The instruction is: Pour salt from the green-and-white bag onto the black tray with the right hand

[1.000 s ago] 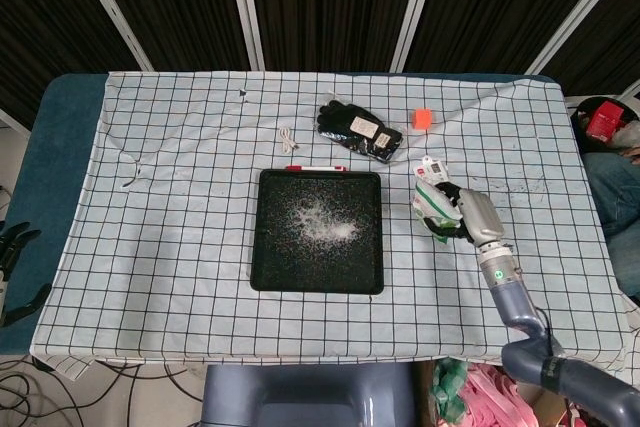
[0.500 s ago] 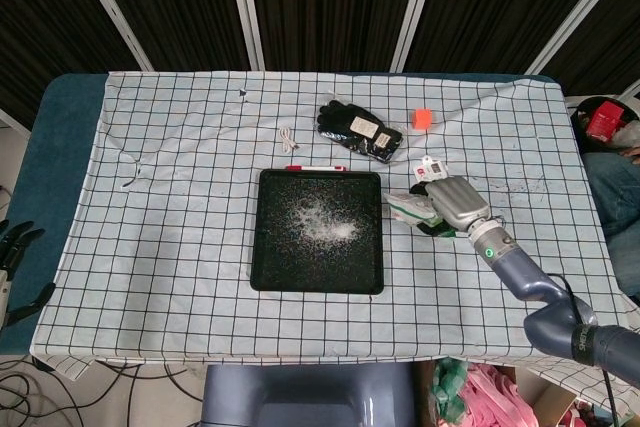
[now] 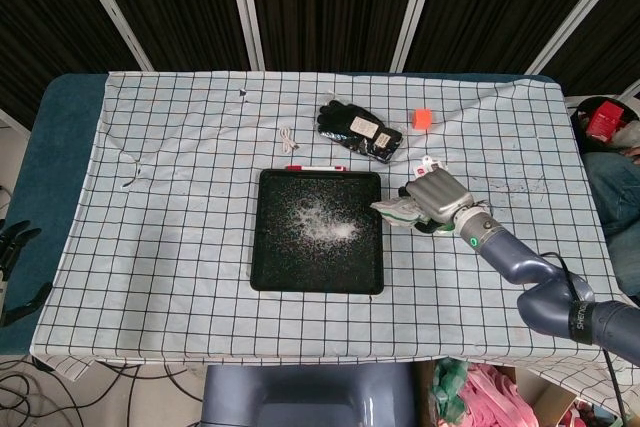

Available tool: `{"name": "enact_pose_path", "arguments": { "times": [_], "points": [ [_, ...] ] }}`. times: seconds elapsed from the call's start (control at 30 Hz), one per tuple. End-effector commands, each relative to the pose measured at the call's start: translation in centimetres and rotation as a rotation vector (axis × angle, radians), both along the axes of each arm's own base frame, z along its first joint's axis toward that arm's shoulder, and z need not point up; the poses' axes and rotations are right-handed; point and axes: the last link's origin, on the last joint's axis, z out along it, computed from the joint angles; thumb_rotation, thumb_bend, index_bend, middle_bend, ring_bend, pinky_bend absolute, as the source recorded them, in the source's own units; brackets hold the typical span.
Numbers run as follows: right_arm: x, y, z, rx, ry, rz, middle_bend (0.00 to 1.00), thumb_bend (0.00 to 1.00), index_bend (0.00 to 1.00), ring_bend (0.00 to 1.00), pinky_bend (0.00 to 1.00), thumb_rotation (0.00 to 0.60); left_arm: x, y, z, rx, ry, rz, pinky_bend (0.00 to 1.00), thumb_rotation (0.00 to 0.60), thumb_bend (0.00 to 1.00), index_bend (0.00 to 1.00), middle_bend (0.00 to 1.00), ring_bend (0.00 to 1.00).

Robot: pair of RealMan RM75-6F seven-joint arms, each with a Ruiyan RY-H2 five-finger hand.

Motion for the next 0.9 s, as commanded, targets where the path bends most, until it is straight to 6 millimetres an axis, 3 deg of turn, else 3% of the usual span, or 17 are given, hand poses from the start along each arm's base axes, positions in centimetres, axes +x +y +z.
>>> {"name": "enact_pose_path", "arguments": {
  "times": [0.03,0.33,0.9],
  "points": [
    [0.5,0.2,-0.4,0.02,0.062,0.035,0.43,0.4,0.52,0.52,0.51,0.6,0.0,0.0,0.0,0.001,-0.001,0.001,0.06,0.6,0.26,0.19,0.13,0.0],
    [1.5,-0.1,-1.3,0.005,0.247,0.134,0.43,0.4,0.52,0.52,0.52,0.6,0.0,-0.1,0.1,0.002,-0.004,0.001,0.06,0.6,0.26,0.19,0.13,0.0],
    [4.6,0.7,-2.3,-0.016,0.397,0.206,0.43,0.4,0.52,0.52,0.52,0.6,0.0,-0.2,0.3,0.009,-0.009,0.0,0.06,0.6,0.26,0.19,0.13,0.0]
  ]
}}
